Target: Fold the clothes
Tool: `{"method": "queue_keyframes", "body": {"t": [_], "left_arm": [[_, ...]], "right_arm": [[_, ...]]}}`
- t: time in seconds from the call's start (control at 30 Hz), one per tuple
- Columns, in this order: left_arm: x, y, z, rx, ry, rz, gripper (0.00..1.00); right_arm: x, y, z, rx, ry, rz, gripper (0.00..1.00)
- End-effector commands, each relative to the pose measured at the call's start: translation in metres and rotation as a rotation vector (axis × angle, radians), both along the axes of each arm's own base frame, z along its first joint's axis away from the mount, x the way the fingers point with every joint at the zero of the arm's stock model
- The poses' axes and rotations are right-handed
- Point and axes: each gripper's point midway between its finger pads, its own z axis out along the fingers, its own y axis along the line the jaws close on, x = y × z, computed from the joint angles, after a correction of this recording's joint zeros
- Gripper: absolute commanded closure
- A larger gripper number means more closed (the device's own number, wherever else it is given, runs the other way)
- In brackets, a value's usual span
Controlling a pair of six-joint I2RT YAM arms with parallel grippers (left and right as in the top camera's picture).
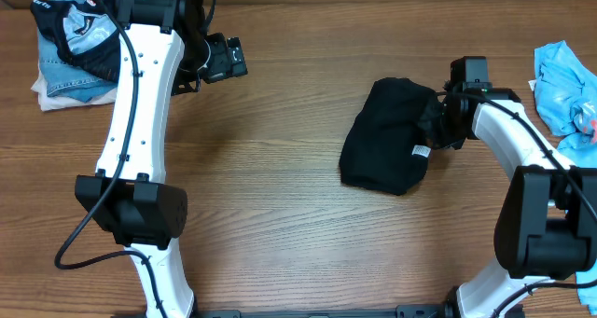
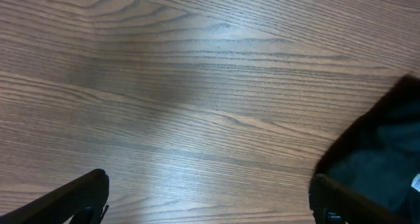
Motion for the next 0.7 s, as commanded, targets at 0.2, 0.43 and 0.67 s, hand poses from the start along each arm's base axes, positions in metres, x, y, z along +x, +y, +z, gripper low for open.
{"method": "queue_keyframes", "body": {"t": [0.2, 0.43, 0.67], "left_arm": [[-0.001, -0.002, -0.006, 0.018, 0.017, -0.04, 0.0], [-0.001, -0.001, -0.006, 0.018, 0.017, -0.038, 0.0], [-0.002, -0.002, -0.006, 0.016, 0.018, -0.041, 0.0]], "right_arm": [[-0.015, -0.046, -0.011, -0.221, 0.075, -0.181, 0.69], [-0.028, -0.072, -0.004, -0.293, 0.131, -0.25, 0.39], [-0.025, -0.077, 0.056, -0.281, 0.177, -0.294, 0.32]]}}
